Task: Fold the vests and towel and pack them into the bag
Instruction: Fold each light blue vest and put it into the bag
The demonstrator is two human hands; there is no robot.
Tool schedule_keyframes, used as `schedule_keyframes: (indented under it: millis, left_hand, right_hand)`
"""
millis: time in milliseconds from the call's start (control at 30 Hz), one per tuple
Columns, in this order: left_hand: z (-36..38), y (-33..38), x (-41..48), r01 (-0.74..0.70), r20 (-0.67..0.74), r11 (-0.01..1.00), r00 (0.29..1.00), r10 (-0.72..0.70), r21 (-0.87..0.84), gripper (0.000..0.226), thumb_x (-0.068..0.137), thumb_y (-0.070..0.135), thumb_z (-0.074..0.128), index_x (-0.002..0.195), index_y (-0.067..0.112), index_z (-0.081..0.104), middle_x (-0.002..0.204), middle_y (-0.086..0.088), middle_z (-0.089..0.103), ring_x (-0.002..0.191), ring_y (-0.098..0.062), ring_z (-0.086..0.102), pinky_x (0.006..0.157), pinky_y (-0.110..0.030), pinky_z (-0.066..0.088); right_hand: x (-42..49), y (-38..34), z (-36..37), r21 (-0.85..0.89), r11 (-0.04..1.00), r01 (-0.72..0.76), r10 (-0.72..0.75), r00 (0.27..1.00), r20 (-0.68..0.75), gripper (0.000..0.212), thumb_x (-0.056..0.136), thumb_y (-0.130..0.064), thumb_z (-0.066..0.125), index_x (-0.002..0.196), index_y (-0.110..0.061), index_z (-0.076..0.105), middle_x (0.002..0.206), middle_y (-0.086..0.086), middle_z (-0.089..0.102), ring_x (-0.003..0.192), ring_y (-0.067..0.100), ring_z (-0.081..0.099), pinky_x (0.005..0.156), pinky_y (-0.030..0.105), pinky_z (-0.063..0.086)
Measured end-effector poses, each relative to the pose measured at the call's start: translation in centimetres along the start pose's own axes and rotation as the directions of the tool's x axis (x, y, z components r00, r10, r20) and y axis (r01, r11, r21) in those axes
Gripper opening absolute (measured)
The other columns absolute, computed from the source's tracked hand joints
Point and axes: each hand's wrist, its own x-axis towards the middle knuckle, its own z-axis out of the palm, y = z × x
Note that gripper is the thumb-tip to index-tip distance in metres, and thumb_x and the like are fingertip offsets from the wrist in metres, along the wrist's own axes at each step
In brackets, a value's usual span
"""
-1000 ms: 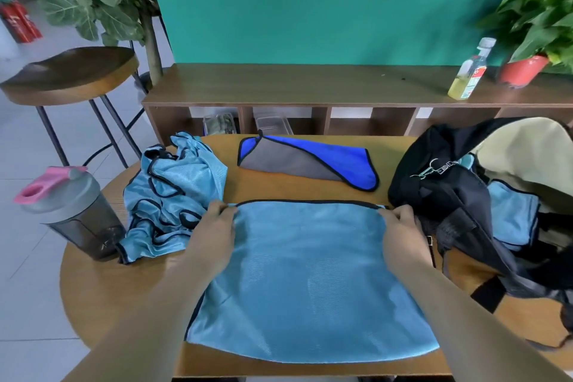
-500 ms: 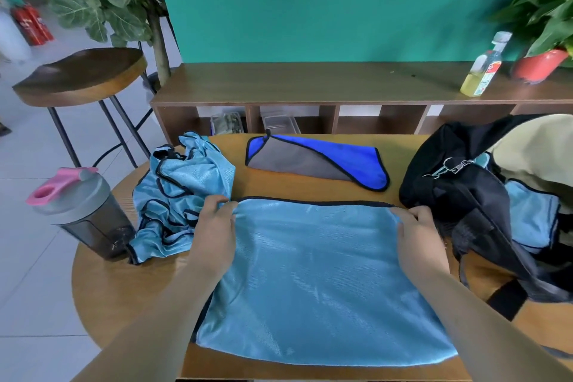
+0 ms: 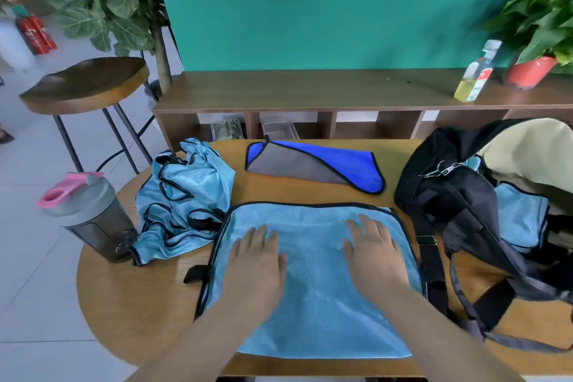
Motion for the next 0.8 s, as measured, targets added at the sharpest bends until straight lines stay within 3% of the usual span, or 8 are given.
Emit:
schedule_keyframes:
  millis: [67, 200, 400, 567, 667, 800]
  left_hand:
    - [1.6, -0.6, -1.2, 0.048, 0.117, 0.995, 0.992, -0.057, 0.083, 0.086, 0.095, 0.065, -0.006, 0.167, 0.024, 0.018, 0.176, -0.004, 0.008, 0.162, -0.029, 0.006, 0.131, -0.050, 0.007]
    - [2.2, -4.8, -1.2, 0.046, 0.095, 0.991, 0.994, -0.059, 0.127, 0.084, 0.098, 0.077, -0.005, 0.168, 0.031, -0.005, 0.175, 0.002, -0.015, 0.161, -0.021, -0.017, 0.131, -0.046, -0.005]
    - [2.0, -5.9, -1.7, 0.030, 0.101, 0.991, 0.994, -0.044, 0.131, 0.089, 0.097, 0.079, -0.006, 0.168, 0.026, -0.006, 0.175, -0.001, -0.013, 0.160, -0.018, -0.019, 0.131, -0.045, -0.006]
    - [1.3, -3.4, -2.3, 0.009, 0.014, 0.990, 1.000, -0.011, 0.143, 0.094, 0.097, 0.075, -0.006, 0.168, 0.016, 0.016, 0.176, -0.009, 0.001, 0.162, -0.024, -0.011, 0.128, -0.044, -0.007]
    - [1.7, -1.2, -1.6, 0.003, 0.010, 0.999, 1.000, -0.003, 0.048, 0.097, 0.093, 0.076, -0.009, 0.168, 0.021, 0.015, 0.176, -0.007, -0.001, 0.162, -0.024, -0.011, 0.130, -0.042, -0.008]
    - [2.7, -2.6, -0.5, 0.046, 0.023, 0.996, 0.999, -0.048, 0.078, 0.085, 0.095, 0.077, -0.010, 0.168, 0.036, 0.004, 0.176, -0.004, -0.006, 0.162, -0.028, -0.010, 0.131, -0.051, -0.001]
  right_hand:
    - [-0.3, 0.7, 1.5, -0.024, 1.000, 0.005, -0.004, 0.999, 0.052, 0.068, 0.104, -0.063, 0.009, 0.163, -0.034, 0.024, 0.174, -0.003, 0.012, 0.159, 0.025, 0.009, 0.126, 0.044, 0.020]
    - [0.1, 3.3, 2.0, 0.077, 0.997, 0.003, -0.010, 0.995, 0.101, 0.075, 0.100, -0.076, 0.011, 0.167, -0.041, 0.007, 0.175, -0.009, -0.006, 0.161, 0.018, -0.011, 0.130, 0.041, 0.011]
    - [-1.1, 3.2, 1.8, 0.069, 0.998, 0.003, -0.009, 0.996, 0.092, 0.078, 0.099, -0.077, 0.008, 0.167, -0.039, 0.004, 0.176, -0.008, -0.009, 0.161, 0.018, -0.014, 0.131, 0.041, 0.007]
    - [-2.4, 2.5, 1.7, 0.031, 1.000, 0.004, -0.005, 0.999, 0.053, 0.079, 0.100, -0.071, 0.006, 0.168, -0.030, 0.005, 0.176, -0.002, -0.009, 0.162, 0.021, -0.012, 0.132, 0.043, 0.003]
    - [-2.3, 1.3, 1.9, 0.022, 0.998, 0.051, -0.052, 0.998, 0.048, 0.076, 0.103, -0.069, 0.010, 0.168, -0.028, 0.008, 0.176, -0.002, -0.007, 0.162, 0.022, -0.011, 0.132, 0.044, 0.001]
    - [-0.8, 2.2, 1.8, 0.012, 1.000, 0.003, -0.004, 0.998, 0.066, 0.076, 0.103, -0.071, 0.012, 0.168, -0.031, 0.009, 0.177, 0.001, -0.005, 0.162, 0.024, -0.011, 0.132, 0.045, 0.002]
